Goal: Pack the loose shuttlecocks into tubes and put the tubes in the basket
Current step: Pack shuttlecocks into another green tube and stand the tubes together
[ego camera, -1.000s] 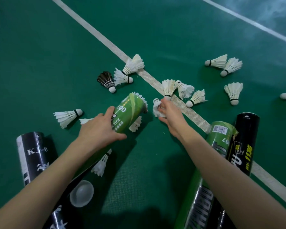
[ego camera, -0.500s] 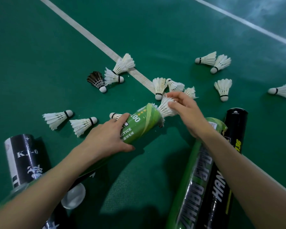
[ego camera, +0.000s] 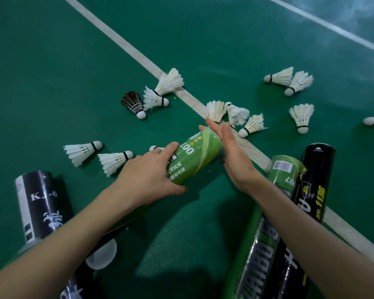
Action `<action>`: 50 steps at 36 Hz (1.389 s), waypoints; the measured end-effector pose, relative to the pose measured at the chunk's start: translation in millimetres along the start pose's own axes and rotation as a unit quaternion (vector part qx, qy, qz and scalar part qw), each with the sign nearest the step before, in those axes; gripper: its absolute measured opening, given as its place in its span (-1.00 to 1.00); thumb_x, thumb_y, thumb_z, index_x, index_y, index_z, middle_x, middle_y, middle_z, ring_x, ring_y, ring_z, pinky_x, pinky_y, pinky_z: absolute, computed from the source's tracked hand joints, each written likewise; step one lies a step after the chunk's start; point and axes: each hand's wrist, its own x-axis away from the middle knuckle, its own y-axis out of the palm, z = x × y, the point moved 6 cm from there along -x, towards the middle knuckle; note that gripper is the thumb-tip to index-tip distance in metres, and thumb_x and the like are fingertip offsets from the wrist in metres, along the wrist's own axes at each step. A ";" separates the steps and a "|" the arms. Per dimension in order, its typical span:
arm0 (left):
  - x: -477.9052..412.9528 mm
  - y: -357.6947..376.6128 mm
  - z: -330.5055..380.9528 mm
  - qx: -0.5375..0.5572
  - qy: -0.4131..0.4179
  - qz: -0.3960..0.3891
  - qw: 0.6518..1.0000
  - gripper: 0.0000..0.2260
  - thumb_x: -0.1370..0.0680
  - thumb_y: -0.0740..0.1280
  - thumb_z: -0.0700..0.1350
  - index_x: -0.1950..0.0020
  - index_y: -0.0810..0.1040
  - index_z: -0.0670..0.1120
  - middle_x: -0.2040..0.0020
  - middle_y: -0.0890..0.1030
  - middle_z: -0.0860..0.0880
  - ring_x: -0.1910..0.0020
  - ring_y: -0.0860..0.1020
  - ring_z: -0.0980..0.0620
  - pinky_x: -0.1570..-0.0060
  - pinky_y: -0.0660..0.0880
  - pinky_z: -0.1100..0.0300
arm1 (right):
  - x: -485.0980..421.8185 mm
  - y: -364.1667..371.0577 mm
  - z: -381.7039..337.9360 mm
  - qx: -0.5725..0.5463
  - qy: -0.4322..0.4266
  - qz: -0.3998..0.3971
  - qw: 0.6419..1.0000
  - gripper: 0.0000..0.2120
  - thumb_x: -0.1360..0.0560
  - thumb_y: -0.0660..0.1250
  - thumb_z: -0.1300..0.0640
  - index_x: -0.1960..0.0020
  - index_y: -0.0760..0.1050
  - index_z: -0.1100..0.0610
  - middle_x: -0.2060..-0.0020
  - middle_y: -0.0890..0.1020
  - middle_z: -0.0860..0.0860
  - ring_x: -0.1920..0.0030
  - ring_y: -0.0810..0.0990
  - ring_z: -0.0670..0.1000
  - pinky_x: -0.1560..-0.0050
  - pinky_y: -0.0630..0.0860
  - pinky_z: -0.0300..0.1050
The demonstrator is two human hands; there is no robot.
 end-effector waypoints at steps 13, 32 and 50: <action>-4.0 -6.0 -70.9 0.010 -0.149 -0.003 0.989 -0.14 -0.31 0.40 0.35 -0.46 0.06 0.12 -0.19 0.51 -0.03 -0.02 0.51 -0.09 0.03 0.51 0.06 | -38.3 20.8 38.8 0.111 0.070 0.115 0.985 -0.60 -0.64 0.02 -0.12 -0.36 0.38 0.03 -0.30 0.46 0.03 -0.29 0.42 -0.02 -0.38 0.31 0.02; 1.7 2.1 -102.2 -0.010 -0.187 -0.035 0.982 -0.14 -0.32 0.39 0.36 -0.45 0.08 0.07 -0.18 0.52 -0.04 0.06 0.48 -0.06 0.11 0.48 0.10 | -48.8 41.0 57.0 0.414 0.006 0.114 0.903 -0.83 -0.62 0.17 0.10 -0.09 0.51 0.09 0.08 0.60 0.03 0.11 0.55 0.08 0.09 0.51 0.00; -2.1 6.1 -26.2 0.047 -0.046 -0.088 0.994 -0.13 -0.27 0.46 0.31 -0.45 0.08 0.20 -0.13 0.50 0.01 0.02 0.43 -0.01 -0.03 0.47 0.11 | -16.2 -70.0 4.5 0.022 0.047 0.216 0.975 -0.80 -0.59 0.20 0.27 0.05 0.54 0.03 -0.04 0.62 0.07 -0.04 0.58 0.05 0.02 0.60 -0.11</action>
